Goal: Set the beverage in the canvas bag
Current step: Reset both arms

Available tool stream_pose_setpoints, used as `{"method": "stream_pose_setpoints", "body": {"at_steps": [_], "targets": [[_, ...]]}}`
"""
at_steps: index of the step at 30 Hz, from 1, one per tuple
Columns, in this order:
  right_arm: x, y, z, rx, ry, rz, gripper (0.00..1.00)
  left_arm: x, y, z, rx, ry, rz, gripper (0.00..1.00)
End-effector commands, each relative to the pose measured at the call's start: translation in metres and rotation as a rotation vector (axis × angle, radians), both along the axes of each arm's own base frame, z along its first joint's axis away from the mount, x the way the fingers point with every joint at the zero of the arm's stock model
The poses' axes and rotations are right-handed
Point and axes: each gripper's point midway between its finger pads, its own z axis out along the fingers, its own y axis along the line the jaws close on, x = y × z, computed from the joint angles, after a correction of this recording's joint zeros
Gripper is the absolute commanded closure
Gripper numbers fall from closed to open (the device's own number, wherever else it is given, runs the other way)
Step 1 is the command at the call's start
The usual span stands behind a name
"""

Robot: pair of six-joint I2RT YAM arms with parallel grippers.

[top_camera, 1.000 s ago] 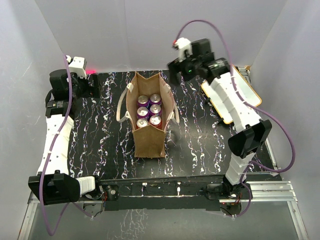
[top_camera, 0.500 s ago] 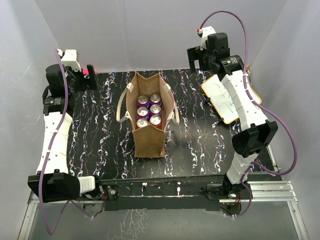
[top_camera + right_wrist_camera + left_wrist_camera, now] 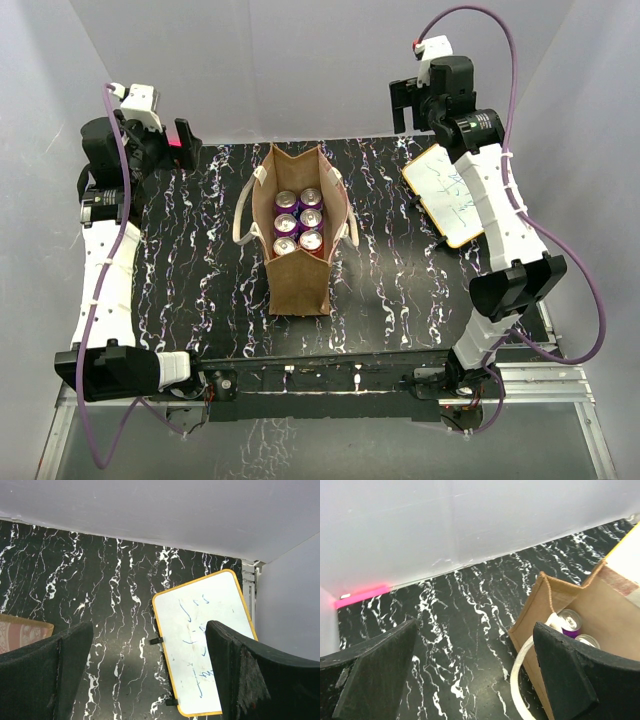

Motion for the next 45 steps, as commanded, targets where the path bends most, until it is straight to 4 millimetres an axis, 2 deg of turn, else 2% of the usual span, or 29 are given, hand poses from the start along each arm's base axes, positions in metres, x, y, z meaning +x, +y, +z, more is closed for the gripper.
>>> {"method": "stream_pose_setpoints", "body": {"at_steps": [1,6,10,14,17,22,27,32,41,45], "targets": [[-0.018,-0.022,0.06,0.041,-0.146,-0.02,0.01,-0.013,-0.019,0.037,-0.028,-0.126,-0.119,0.03],[-0.026,-0.045,0.061,0.115,-0.132,-0.029,0.01,-0.007,-0.008,0.031,-0.105,-0.112,-0.076,0.03],[-0.028,-0.061,0.062,0.126,-0.136,-0.069,0.01,0.001,0.009,0.026,-0.122,-0.097,-0.022,0.03],[-0.025,-0.073,0.061,0.101,-0.139,-0.112,0.01,0.005,0.025,0.019,-0.017,-0.089,0.029,0.03],[-0.022,-0.074,0.062,0.094,-0.143,-0.112,0.01,0.01,0.042,0.016,0.024,-0.098,0.121,0.03],[-0.018,-0.071,0.064,0.102,-0.149,-0.099,0.01,0.023,0.059,0.004,0.035,-0.09,0.225,0.03],[-0.019,-0.073,0.062,0.097,-0.143,-0.106,0.01,0.028,0.072,0.018,-0.006,-0.113,0.353,0.03],[-0.023,-0.073,0.061,0.095,-0.138,-0.106,0.01,0.018,0.059,0.029,0.037,-0.149,0.288,0.03],[-0.03,-0.082,0.071,0.097,-0.161,-0.143,0.01,0.017,0.035,0.019,0.002,-0.127,0.156,0.03],[-0.033,-0.088,0.077,0.102,-0.175,-0.163,0.01,0.015,0.024,0.025,0.015,-0.149,0.095,0.03]]}}
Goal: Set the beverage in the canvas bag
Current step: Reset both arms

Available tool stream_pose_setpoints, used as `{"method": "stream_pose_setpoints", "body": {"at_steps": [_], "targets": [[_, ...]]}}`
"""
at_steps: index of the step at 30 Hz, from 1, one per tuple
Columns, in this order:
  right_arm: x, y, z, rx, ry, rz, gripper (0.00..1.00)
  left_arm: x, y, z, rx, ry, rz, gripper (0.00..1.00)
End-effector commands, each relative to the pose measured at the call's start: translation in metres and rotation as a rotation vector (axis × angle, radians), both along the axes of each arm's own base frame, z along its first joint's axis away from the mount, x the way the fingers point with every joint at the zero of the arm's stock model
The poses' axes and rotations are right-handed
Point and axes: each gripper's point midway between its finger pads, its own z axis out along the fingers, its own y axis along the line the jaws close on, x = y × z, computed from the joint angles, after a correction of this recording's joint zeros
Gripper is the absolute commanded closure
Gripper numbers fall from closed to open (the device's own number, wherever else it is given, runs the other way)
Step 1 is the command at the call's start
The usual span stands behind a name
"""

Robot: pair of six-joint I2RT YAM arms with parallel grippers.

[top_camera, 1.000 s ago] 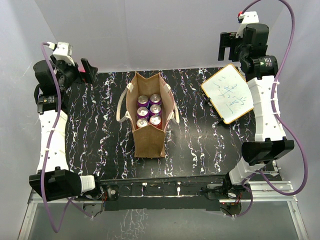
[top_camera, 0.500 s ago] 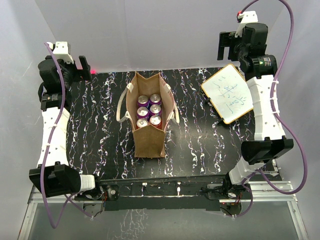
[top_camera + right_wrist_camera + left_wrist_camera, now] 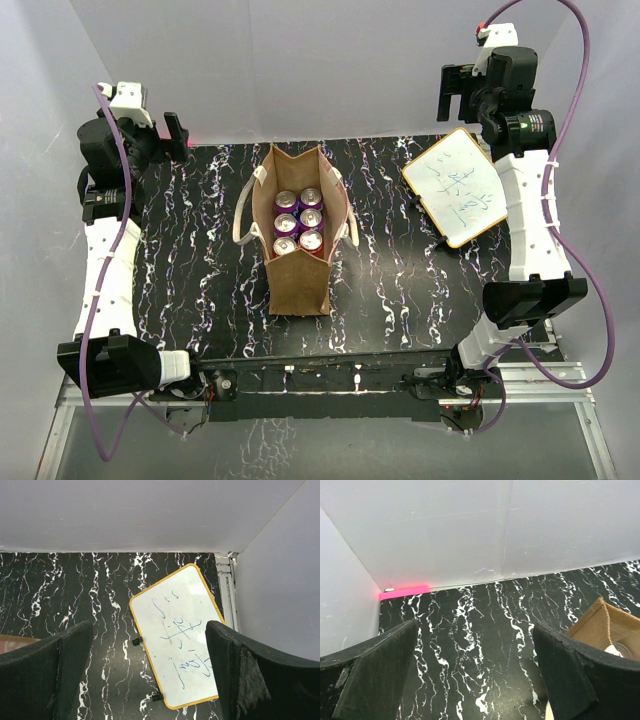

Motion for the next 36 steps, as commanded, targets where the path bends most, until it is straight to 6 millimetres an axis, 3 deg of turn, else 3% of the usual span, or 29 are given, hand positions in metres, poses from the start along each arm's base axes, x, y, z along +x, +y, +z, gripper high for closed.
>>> {"method": "stream_pose_setpoints", "body": {"at_steps": [1,6,15,36], "targets": [[-0.014,-0.013,0.045,0.009,-0.122,-0.044,0.01,-0.009,-0.017,0.024,0.022,-0.078,-0.084,0.03],[-0.009,-0.012,0.044,0.016,-0.12,-0.04,0.01,-0.01,-0.004,0.026,0.027,-0.092,-0.008,0.03],[-0.006,-0.012,0.044,0.014,-0.122,-0.043,0.01,-0.007,-0.017,0.018,0.032,-0.079,-0.071,0.03],[-0.003,-0.01,0.038,0.023,-0.104,-0.031,0.02,-0.009,-0.019,0.02,0.057,-0.076,-0.088,0.03]]}}
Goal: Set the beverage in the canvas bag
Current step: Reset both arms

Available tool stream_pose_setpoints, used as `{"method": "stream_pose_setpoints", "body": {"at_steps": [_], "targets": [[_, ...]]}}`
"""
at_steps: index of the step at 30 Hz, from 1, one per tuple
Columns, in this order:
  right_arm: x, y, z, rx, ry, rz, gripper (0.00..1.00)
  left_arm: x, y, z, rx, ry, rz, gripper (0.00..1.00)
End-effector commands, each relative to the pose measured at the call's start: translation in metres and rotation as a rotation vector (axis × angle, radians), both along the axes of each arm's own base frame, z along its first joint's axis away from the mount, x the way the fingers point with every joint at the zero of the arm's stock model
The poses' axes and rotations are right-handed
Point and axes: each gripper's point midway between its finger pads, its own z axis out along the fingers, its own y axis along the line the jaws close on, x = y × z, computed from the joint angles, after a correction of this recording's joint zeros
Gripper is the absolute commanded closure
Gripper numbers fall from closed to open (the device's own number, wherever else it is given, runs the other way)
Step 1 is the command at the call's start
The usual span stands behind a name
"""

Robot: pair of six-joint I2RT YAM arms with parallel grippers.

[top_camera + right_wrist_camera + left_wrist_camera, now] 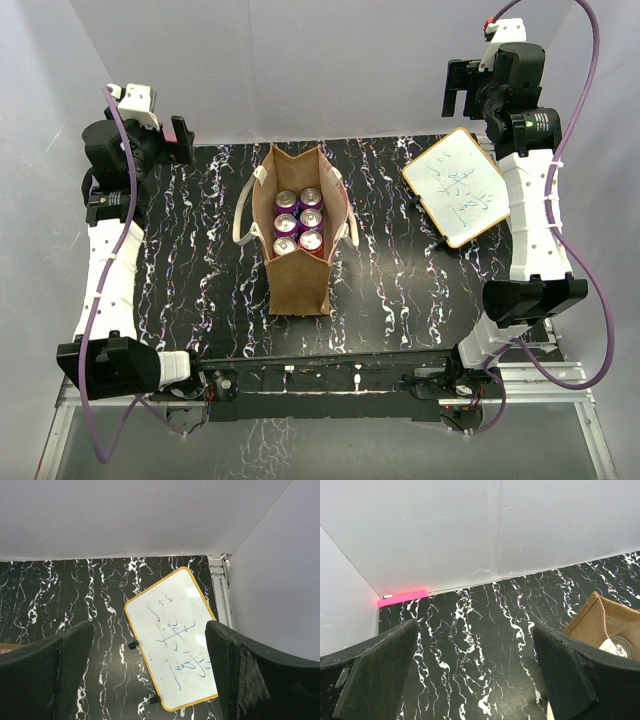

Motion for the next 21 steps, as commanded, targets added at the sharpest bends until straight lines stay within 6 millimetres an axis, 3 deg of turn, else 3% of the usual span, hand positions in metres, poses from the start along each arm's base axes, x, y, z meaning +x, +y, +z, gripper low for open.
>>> {"method": "stream_pose_setpoints", "body": {"at_steps": [1,21], "targets": [[-0.0023,-0.0004,0.0279,0.017,-0.083,-0.003,0.02,-0.0085,-0.0075,0.0205,0.017,-0.059,-0.039,0.03],[-0.0055,0.0023,0.0296,0.024,-0.086,0.009,0.02,-0.0069,-0.0073,0.0205,-0.009,-0.066,-0.03,0.03]]}}
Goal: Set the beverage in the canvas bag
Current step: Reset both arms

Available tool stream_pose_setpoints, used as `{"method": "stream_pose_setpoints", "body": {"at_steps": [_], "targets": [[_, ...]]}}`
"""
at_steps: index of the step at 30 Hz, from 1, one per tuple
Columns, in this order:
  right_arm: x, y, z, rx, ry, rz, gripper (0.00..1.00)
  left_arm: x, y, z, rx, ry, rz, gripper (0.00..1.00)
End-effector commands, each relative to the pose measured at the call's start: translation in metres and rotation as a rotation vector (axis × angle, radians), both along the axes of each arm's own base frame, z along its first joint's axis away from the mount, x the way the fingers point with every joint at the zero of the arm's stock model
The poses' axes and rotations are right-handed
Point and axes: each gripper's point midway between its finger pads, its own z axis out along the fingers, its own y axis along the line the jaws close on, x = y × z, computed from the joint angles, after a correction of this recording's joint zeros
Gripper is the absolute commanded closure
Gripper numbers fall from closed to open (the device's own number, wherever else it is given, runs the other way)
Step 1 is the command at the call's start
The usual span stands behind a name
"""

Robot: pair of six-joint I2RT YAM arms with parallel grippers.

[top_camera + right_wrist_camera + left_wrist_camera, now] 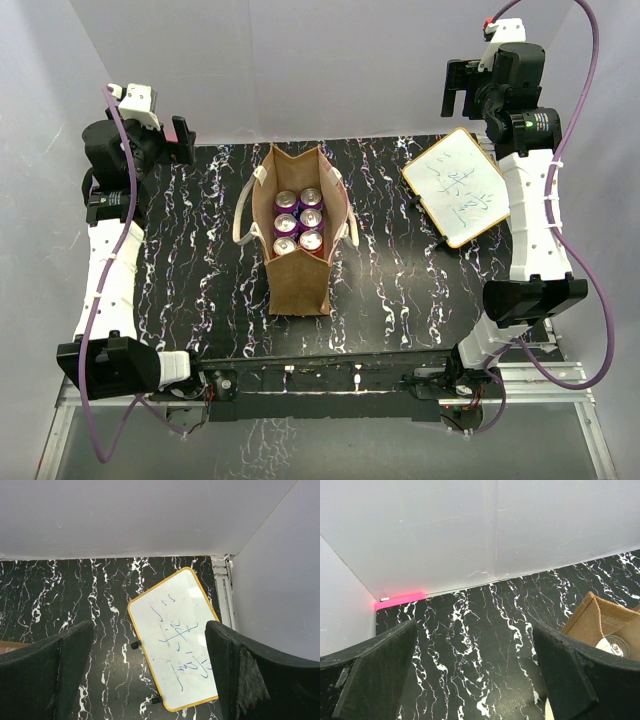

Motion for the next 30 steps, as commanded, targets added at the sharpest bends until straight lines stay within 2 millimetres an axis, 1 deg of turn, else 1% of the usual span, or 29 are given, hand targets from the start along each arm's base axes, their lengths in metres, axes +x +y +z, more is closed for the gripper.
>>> {"method": "stream_pose_setpoints", "body": {"at_steps": [1,5,9,12,15,18,21,26,30], "targets": [[-0.006,-0.001,0.029,0.016,-0.085,-0.007,0.02,-0.006,-0.003,0.017,-0.011,-0.054,-0.005,0.03],[-0.003,-0.008,0.027,0.009,-0.085,-0.047,0.02,-0.004,0.005,0.013,-0.019,-0.045,0.047,0.03],[-0.001,-0.011,0.025,0.006,-0.085,-0.063,0.02,-0.001,0.027,0.012,-0.024,-0.047,0.172,0.03],[-0.001,-0.009,0.025,0.013,-0.084,-0.057,0.02,-0.001,0.036,0.016,-0.029,-0.061,0.224,0.03],[-0.001,-0.008,0.025,0.016,-0.084,-0.052,0.02,-0.002,0.034,0.017,-0.033,-0.062,0.214,0.03],[-0.001,-0.006,0.026,0.02,-0.087,-0.041,0.02,-0.003,0.024,0.014,-0.037,-0.052,0.159,0.03],[-0.001,-0.005,0.025,0.022,-0.083,-0.037,0.02,-0.004,0.018,0.013,-0.048,-0.049,0.13,0.03],[-0.001,-0.005,0.023,0.025,-0.079,-0.036,0.02,-0.004,0.025,0.019,-0.087,-0.062,0.181,0.03],[-0.001,-0.002,0.023,0.031,-0.078,-0.023,0.02,-0.003,0.024,0.017,-0.078,-0.052,0.172,0.03]]}}
